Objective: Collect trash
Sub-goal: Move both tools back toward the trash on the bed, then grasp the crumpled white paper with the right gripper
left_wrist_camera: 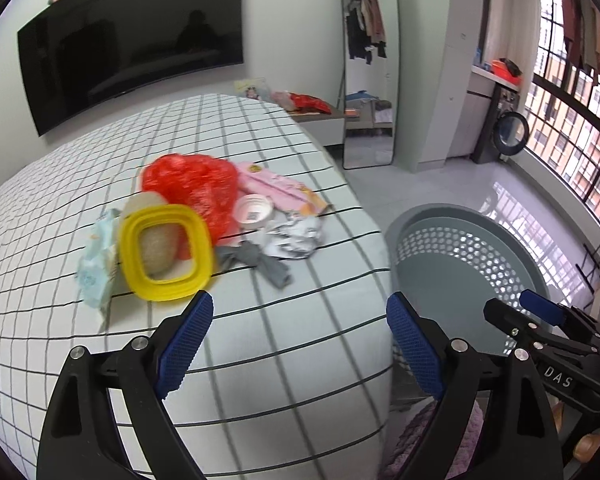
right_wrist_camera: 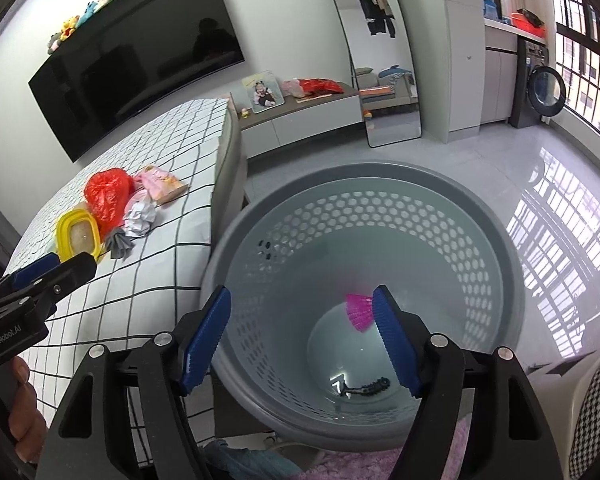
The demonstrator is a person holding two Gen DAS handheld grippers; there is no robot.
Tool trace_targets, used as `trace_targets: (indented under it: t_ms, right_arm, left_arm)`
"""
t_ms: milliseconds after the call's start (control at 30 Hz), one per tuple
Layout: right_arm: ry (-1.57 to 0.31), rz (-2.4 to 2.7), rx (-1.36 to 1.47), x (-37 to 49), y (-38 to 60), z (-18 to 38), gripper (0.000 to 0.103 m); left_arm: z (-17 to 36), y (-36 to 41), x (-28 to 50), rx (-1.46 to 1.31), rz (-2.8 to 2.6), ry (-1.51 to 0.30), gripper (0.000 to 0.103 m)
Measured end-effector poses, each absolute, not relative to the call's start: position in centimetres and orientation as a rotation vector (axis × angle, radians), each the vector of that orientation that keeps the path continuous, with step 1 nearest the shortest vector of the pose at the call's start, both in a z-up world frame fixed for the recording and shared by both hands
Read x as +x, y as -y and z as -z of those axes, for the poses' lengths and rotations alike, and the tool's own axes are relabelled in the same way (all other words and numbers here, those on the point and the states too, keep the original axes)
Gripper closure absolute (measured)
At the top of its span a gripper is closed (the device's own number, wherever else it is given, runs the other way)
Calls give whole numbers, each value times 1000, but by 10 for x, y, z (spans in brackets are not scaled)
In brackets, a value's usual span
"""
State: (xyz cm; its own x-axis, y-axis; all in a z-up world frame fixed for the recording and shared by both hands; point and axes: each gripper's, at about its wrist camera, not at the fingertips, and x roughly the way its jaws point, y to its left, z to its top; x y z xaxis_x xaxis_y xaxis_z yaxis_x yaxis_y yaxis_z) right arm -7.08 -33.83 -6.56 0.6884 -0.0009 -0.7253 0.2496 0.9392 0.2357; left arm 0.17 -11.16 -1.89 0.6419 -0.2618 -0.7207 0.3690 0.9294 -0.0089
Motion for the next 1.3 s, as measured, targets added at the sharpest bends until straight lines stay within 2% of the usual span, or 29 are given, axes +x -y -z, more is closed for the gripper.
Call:
trace_targets:
  t_ms: [467,867,1300]
  right_arm:
    - [-798,1,241,-24,286,51,33]
    - [-825,-81,160,42,253,45,33]
    - [-890,-88,128,86,222,64,33]
  left_arm:
    - [26,27,17,74,160,-812,16]
    - [24,-2,41,36,71,-811,16]
    - [36,-22,68,0,31,-846,16]
